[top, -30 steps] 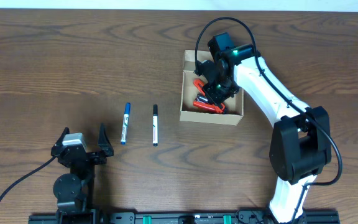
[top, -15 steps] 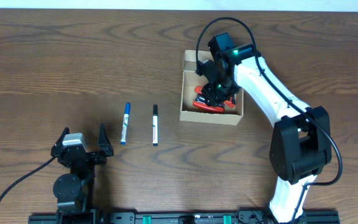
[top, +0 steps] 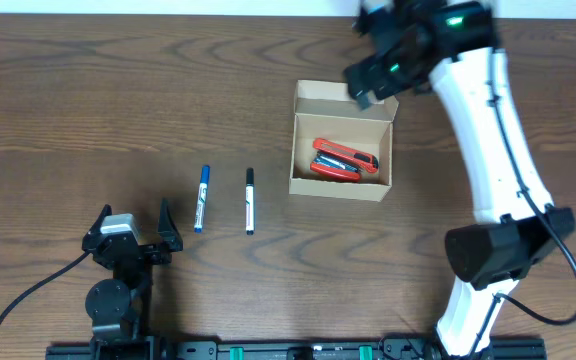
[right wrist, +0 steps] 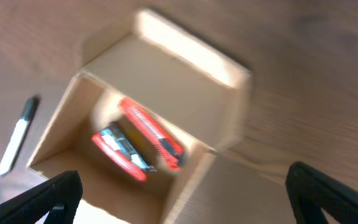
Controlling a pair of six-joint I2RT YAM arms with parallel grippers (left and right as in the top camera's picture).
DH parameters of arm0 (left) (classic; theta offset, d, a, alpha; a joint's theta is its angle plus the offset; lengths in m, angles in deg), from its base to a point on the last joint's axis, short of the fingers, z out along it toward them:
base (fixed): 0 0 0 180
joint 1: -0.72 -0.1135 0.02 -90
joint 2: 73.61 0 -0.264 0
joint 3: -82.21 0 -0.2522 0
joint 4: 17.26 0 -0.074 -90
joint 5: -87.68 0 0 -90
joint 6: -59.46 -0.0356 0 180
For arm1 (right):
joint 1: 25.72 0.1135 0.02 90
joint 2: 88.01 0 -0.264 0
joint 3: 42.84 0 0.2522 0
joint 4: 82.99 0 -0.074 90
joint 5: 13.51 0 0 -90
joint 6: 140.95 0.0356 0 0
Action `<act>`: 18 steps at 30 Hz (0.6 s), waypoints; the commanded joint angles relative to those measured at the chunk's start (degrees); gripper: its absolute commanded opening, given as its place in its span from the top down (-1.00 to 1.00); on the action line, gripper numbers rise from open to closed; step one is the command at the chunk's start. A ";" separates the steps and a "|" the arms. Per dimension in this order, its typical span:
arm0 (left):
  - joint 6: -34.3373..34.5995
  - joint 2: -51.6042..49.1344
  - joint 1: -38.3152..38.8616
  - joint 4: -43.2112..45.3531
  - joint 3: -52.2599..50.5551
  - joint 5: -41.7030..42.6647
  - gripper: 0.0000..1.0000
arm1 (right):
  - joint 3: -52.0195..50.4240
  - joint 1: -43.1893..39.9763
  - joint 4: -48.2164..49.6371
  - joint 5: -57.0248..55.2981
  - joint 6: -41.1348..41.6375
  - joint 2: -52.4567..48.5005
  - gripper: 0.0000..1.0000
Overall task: Pack container
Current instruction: 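Lift the right gripper out of the box and retract it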
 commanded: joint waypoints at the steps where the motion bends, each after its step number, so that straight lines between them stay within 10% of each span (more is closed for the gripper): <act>1: 0.00 0.37 0.02 -2.34 -1.01 -1.11 -0.90 | 5.95 -4.07 -2.86 -9.55 5.70 0.22 -0.99; 18: 0.02 0.37 0.02 -2.34 -1.01 -1.11 -0.90 | 8.50 -25.24 -6.91 -20.59 13.92 0.50 -0.99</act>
